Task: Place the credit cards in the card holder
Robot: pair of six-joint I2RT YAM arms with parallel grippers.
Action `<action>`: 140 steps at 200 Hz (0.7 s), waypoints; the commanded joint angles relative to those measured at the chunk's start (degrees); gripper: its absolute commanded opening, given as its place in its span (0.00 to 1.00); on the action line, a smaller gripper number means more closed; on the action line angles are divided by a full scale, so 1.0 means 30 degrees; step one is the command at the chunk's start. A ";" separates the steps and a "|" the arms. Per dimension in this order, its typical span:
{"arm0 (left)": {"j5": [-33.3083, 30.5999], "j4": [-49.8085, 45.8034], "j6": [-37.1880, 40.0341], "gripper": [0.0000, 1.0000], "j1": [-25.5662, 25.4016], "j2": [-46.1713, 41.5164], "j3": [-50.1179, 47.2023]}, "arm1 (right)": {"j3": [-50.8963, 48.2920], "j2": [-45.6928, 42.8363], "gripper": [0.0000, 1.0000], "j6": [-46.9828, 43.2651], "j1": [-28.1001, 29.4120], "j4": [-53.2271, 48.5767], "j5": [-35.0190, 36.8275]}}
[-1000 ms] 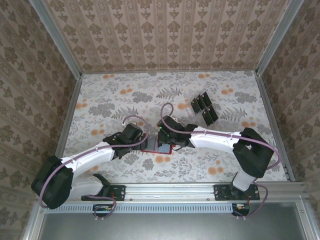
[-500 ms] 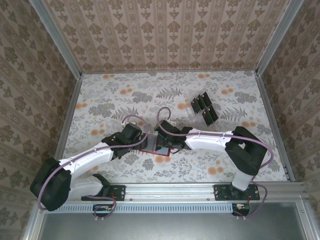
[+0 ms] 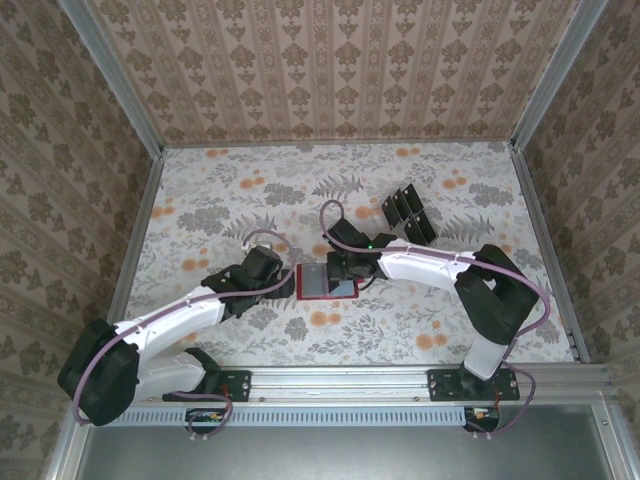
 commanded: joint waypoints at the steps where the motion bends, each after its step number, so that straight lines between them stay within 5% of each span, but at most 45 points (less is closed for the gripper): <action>1: 0.0350 -0.0078 0.0218 1.00 -0.0069 -0.0262 -0.0292 | 0.0405 0.0505 0.00 -0.1125 -0.0020 -0.1292 -0.0784; 140: 0.2049 0.2231 0.2461 1.00 -0.1449 0.4691 0.2266 | -0.1413 0.0112 0.00 0.0495 -0.0067 0.0432 -0.1075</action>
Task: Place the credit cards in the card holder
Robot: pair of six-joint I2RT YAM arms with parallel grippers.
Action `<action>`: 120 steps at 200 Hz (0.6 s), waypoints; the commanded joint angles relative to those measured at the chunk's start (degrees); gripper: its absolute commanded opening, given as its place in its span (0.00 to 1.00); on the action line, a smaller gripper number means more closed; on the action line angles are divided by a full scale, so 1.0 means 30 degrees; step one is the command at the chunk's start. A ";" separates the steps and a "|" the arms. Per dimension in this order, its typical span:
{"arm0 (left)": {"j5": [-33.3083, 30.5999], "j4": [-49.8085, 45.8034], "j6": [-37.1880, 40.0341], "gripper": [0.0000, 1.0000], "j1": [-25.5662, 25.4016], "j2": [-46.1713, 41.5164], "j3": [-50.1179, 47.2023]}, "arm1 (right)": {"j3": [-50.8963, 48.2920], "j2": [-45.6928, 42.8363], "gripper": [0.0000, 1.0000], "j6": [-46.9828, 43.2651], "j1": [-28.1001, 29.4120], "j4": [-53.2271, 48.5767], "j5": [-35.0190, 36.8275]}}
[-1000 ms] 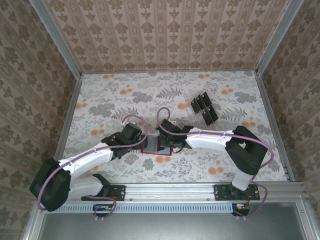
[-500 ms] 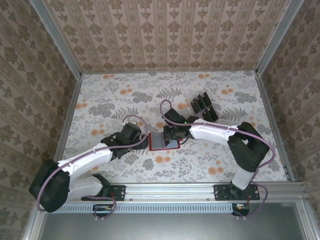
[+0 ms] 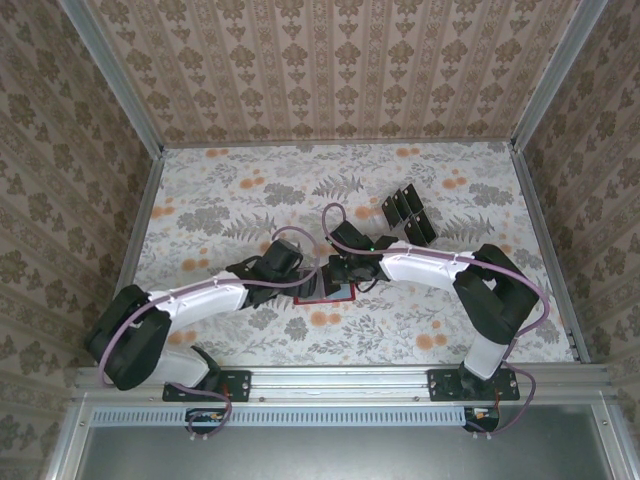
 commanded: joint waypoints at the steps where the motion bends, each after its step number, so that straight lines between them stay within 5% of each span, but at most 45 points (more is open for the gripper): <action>1: -0.0009 0.0096 0.0495 1.00 -0.0268 0.0330 0.0316 | -0.0547 0.0102 0.00 0.0351 0.0037 -0.0305 -0.0244; 120: -0.1619 -0.2236 -0.1315 1.00 -0.0129 0.0837 -0.0937 | -0.1031 0.0235 0.00 0.1070 -0.0005 -0.0041 0.0078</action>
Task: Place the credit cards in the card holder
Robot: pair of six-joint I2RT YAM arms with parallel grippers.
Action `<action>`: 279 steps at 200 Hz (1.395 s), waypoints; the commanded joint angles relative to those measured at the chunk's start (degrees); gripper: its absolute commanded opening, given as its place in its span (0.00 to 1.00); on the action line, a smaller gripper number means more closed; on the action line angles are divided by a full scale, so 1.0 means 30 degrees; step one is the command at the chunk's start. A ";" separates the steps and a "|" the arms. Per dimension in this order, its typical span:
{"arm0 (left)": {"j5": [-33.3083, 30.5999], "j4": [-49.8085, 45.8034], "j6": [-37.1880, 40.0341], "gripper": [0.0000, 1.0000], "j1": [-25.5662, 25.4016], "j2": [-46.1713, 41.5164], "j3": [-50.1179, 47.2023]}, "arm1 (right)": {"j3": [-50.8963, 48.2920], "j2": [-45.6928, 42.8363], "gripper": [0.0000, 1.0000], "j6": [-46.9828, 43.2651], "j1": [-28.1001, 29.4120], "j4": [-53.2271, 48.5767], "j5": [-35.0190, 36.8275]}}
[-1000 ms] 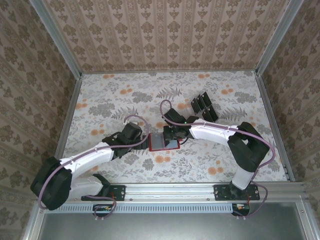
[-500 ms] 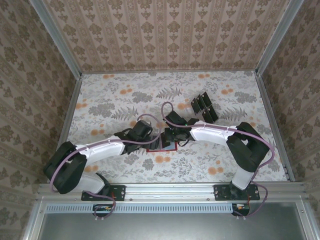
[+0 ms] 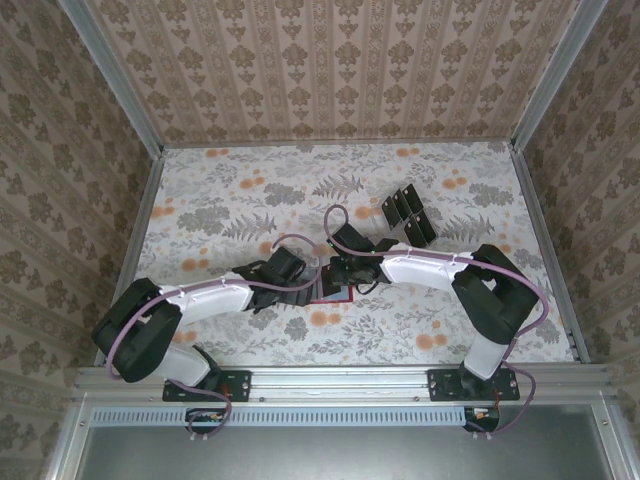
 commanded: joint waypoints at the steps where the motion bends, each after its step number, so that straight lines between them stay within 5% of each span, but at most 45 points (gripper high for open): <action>1: -0.0795 -0.1281 -0.0815 1.00 0.0149 -0.0106 -0.0484 | -0.0485 0.0251 0.00 0.0386 0.0006 -0.0606 0.0078; 103: -0.0591 -0.0686 -0.1821 1.00 0.0325 -0.0747 -0.1624 | -0.0840 -0.0886 0.00 0.0332 -0.0656 0.0603 -0.1138; 181: -0.0472 -0.0328 -0.2110 1.00 0.0285 -0.0651 -0.2013 | -0.2699 -0.3358 0.00 0.2117 -0.0980 0.4621 -0.3149; 279: -0.0479 -0.0252 -0.2151 1.00 0.0301 -0.0746 -0.2233 | -0.5827 -0.1996 0.00 0.4834 -0.0999 1.1357 -0.4133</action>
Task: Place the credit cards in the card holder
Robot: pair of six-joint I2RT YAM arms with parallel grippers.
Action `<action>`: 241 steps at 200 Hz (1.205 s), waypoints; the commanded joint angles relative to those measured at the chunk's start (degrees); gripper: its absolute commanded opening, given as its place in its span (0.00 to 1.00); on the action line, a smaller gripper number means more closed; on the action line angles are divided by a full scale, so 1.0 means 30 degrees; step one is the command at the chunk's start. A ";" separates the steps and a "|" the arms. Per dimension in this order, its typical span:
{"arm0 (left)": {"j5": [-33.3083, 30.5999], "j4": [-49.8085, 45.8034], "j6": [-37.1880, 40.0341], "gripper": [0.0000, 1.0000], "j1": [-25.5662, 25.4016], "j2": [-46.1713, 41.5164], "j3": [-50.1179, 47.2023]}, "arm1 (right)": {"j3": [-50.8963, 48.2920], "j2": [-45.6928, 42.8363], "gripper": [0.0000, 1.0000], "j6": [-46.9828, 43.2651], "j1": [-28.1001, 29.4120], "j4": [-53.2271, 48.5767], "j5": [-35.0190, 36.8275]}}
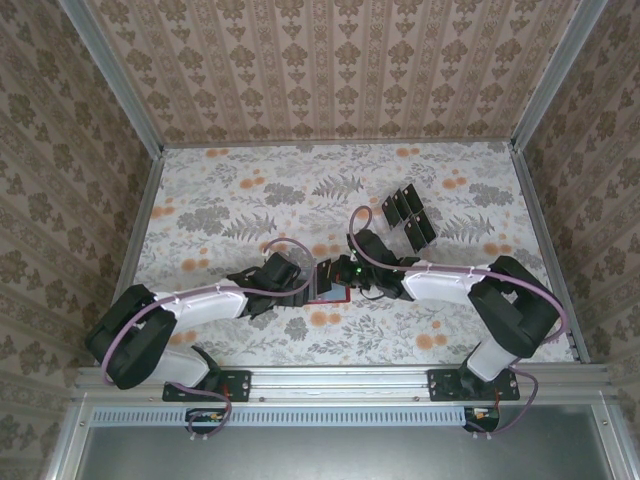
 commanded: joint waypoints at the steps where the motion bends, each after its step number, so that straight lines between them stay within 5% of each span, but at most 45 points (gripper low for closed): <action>1: -0.0264 -0.1539 -0.0326 1.00 0.0156 0.0147 -0.0754 | -0.0489 0.0375 0.00 0.0833 -0.0107 0.2079 -0.0414; 241: -0.0231 -0.1463 -0.0293 1.00 0.0171 0.0311 -0.0712 | -0.2381 0.1239 0.00 0.0532 -0.0102 0.4052 -0.0116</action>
